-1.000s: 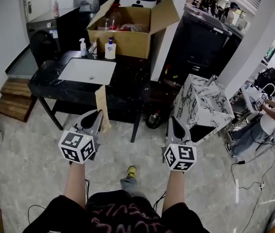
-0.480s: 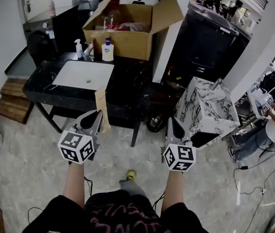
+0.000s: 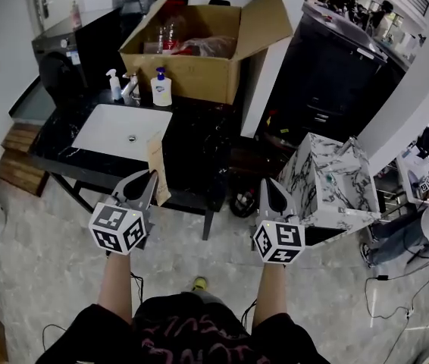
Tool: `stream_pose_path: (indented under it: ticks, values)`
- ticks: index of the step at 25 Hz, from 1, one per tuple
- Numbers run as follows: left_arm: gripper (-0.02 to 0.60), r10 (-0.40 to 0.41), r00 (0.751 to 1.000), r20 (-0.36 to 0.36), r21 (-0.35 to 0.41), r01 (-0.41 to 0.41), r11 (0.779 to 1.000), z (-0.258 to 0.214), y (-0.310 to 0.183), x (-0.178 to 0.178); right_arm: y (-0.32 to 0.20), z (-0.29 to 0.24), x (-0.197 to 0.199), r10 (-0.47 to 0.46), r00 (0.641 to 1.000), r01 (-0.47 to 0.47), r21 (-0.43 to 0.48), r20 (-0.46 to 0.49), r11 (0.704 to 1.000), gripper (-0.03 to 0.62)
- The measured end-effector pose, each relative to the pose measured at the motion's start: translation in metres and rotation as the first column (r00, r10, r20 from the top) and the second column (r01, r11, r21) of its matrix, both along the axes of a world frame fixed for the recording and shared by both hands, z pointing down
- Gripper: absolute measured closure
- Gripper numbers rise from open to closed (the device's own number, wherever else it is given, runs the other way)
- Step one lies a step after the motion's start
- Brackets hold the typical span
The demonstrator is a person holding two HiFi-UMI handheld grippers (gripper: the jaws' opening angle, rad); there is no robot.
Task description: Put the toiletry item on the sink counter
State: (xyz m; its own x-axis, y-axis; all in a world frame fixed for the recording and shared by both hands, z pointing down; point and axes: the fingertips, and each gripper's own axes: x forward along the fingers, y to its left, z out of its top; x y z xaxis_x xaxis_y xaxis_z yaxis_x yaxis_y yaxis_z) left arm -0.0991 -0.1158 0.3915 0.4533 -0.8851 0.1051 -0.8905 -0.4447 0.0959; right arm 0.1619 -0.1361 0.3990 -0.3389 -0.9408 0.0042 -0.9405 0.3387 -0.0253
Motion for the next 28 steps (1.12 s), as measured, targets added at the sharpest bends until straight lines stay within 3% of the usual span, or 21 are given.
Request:
stream_pose_path:
  ticks: [16,28]
  values:
    - [0.575,-0.031,0.999,0.039,-0.021,0.031,0.999,-0.004,-0.075,0.029,-0.088,0.005,0.02,-0.06,0.998,0.06,-0.024,0.033,0.998,0.583]
    - [0.575,0.032,0.999,0.034,-0.021,-0.031,0.999,0.0,-0.136,0.023,-0.136,0.006,0.009,-0.017,0.999,0.018,-0.023,0.037,1.0,0.582]
